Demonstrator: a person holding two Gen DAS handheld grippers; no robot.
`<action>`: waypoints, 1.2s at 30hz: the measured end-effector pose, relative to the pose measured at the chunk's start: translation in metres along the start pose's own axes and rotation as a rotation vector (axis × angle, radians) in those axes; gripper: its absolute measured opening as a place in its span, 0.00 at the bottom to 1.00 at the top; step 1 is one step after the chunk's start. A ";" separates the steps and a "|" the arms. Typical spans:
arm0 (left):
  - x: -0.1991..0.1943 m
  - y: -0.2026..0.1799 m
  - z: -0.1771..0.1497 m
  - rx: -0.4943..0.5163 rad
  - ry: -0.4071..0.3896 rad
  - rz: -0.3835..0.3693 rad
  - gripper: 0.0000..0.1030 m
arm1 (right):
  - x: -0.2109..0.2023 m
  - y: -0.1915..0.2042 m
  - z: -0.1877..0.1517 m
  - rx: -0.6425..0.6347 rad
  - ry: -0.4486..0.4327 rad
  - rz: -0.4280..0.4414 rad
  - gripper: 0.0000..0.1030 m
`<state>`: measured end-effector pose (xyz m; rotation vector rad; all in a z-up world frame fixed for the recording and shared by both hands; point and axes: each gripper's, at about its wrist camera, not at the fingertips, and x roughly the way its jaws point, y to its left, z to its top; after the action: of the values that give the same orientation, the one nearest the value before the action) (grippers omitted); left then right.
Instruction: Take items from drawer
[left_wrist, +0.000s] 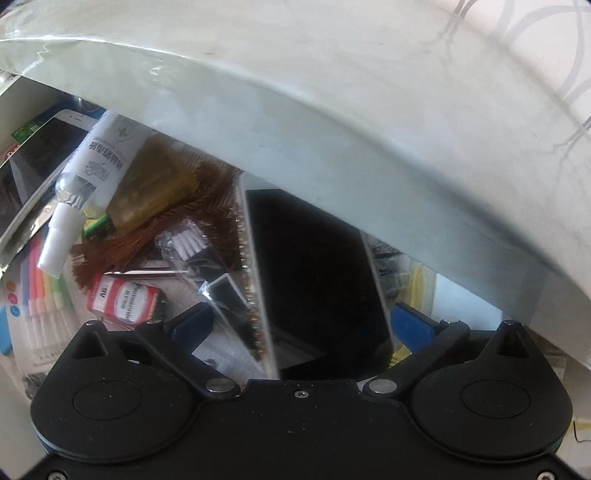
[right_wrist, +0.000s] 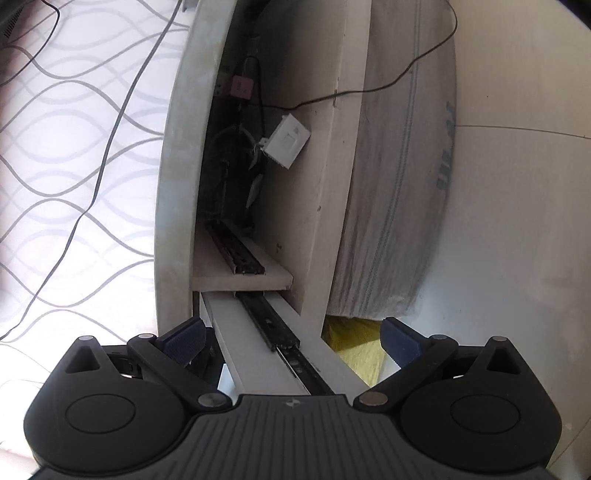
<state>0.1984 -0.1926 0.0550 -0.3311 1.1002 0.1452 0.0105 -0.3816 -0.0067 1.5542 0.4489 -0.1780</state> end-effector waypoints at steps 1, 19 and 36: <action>-0.001 0.005 0.003 -0.013 -0.001 0.019 1.00 | -0.001 0.000 0.000 -0.003 0.001 -0.001 1.00; -0.004 -0.017 0.032 0.062 -0.004 -0.047 1.00 | -0.006 0.004 -0.008 -0.030 -0.017 -0.015 1.00; -0.018 -0.021 0.078 0.141 -0.025 0.081 1.00 | -0.010 0.001 -0.013 -0.031 -0.020 -0.029 1.00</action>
<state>0.2620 -0.1852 0.1068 -0.1585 1.0929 0.1424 -0.0001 -0.3707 -0.0015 1.5153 0.4570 -0.2076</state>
